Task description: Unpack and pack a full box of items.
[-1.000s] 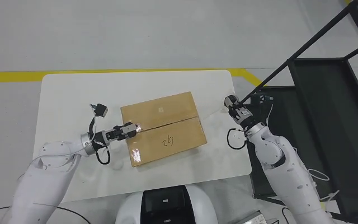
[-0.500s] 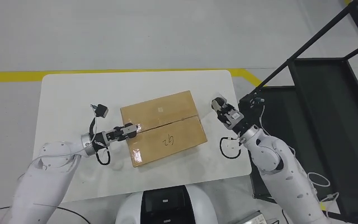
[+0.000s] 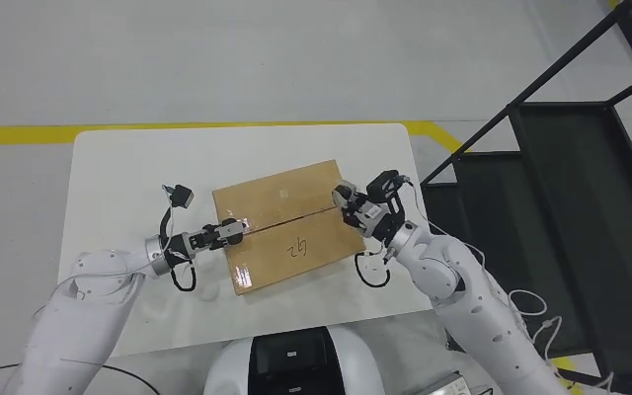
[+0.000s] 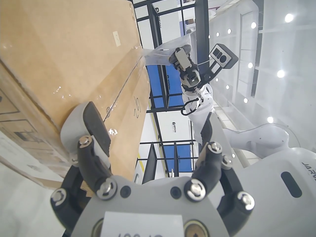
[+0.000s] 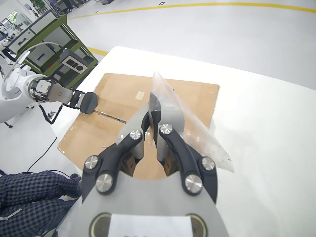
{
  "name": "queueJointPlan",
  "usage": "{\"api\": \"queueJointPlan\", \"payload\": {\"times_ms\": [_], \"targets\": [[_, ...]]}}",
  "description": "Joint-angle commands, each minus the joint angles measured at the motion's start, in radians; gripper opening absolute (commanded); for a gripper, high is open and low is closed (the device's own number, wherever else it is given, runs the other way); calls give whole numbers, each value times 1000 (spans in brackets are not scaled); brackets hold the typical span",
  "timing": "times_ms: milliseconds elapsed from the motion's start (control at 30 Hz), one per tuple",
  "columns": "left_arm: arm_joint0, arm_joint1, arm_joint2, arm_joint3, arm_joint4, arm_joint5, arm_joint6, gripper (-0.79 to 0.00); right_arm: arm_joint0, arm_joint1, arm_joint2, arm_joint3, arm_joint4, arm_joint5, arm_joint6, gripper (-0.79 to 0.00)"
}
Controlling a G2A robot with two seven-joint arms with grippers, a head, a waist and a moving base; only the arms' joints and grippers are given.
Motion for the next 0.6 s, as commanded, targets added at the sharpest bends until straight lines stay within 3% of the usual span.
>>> {"api": "queueJointPlan", "payload": {"times_ms": [0,567], "targets": [[0,0,0,0,-2,0,-1,0,10,-3,-19,3,-15,12,4,-785],[1,-1,1,3,-9,-7,-7,0,127,-46,-215,111,-156,94,68,-785]]}}
